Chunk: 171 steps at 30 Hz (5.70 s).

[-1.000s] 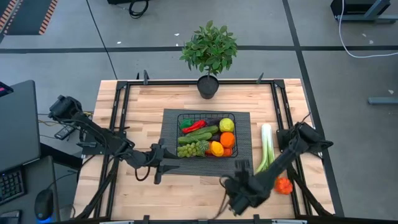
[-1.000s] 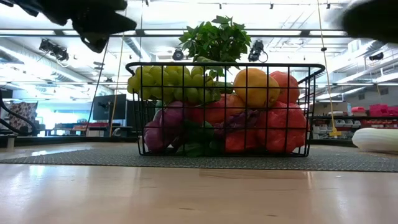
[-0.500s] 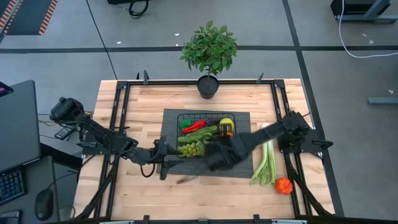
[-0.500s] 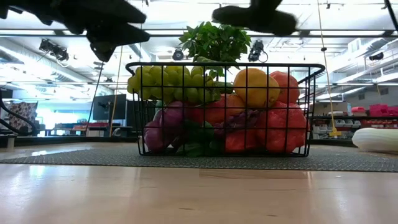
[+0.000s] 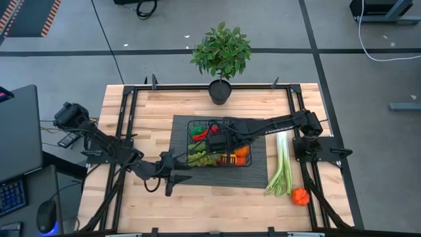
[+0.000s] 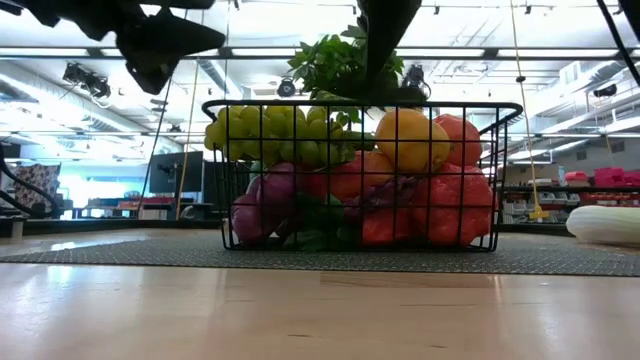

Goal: Build produce basket
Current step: Put the green chili pepper into the wire basket, then put the pumpkin into the wire basket

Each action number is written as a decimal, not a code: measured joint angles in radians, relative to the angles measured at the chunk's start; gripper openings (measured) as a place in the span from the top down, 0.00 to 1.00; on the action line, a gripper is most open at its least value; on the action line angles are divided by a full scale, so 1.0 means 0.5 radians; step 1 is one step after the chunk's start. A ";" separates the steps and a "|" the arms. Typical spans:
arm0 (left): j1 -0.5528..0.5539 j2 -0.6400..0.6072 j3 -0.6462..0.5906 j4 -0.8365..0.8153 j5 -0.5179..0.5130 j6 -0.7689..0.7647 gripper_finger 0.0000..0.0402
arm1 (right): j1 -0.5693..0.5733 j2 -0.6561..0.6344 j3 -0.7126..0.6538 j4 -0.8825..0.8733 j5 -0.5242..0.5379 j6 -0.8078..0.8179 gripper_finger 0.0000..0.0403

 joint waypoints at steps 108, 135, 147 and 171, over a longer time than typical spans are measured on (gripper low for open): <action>-0.224 -0.001 0.000 -0.011 -0.207 -0.105 0.57 | 1.771 -0.304 -1.773 0.434 -1.144 3.669 0.19; -0.224 -0.001 0.001 -0.012 -0.208 -0.099 0.57 | 1.762 -0.299 -1.579 0.391 -1.128 3.547 0.28; -0.224 -0.002 0.001 -0.013 -0.208 -0.101 0.57 | 1.731 -0.299 -1.151 0.068 -0.757 3.544 0.27; -0.224 -0.001 0.001 -0.029 -0.207 -0.101 0.57 | 1.705 -0.299 -0.967 0.005 -0.312 3.375 0.27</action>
